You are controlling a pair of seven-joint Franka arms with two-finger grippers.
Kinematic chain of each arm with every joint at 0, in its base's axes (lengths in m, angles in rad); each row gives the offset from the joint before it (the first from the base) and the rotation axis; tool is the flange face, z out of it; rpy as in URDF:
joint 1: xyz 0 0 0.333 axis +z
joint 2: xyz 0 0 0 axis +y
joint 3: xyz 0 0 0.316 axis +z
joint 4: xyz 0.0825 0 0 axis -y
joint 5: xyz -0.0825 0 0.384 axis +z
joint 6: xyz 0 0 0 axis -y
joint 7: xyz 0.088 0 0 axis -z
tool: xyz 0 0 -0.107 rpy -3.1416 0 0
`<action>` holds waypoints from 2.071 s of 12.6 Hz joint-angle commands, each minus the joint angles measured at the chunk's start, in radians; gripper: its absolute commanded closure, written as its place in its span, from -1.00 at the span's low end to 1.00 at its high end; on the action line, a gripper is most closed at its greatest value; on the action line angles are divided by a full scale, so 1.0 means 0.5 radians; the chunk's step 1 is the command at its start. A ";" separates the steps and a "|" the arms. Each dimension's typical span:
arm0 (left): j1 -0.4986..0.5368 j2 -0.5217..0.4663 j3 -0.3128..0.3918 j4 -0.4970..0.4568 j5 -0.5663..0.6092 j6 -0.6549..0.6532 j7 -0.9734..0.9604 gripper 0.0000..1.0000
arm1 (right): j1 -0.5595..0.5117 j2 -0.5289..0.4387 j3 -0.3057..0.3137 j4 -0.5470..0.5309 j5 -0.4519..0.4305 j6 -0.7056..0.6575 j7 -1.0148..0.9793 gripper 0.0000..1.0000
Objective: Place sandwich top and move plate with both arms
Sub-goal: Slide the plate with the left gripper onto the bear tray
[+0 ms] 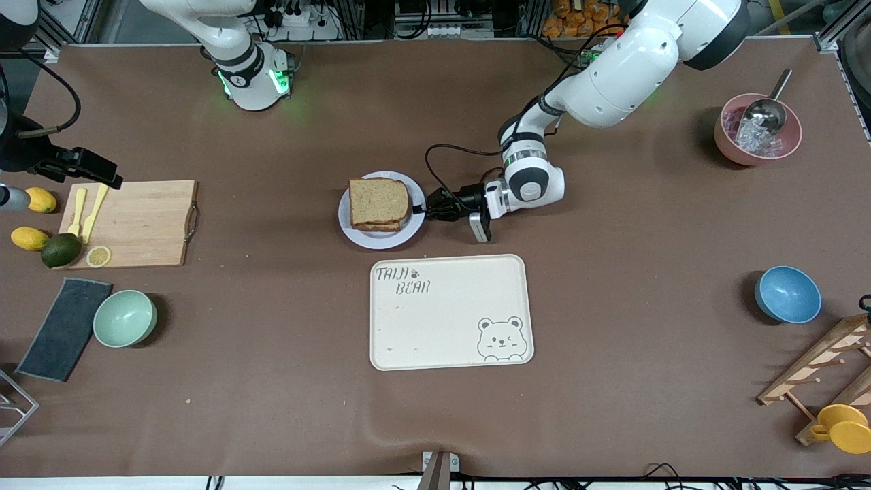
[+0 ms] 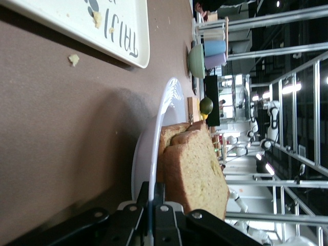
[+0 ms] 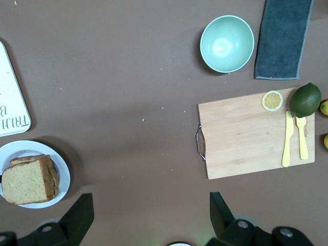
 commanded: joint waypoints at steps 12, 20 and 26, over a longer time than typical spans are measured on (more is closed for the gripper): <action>0.378 -0.135 -0.312 0.021 -0.100 0.038 0.055 1.00 | -0.003 0.006 0.016 0.018 -0.027 -0.046 0.015 -1.00; 0.878 -0.300 -0.321 -0.015 0.412 0.025 -0.350 1.00 | -0.003 0.009 0.016 0.022 -0.027 -0.043 0.018 -1.00; 1.056 -0.245 -0.305 -0.034 0.490 -0.005 -0.448 1.00 | -0.003 0.009 0.016 0.015 -0.027 -0.043 0.018 -1.00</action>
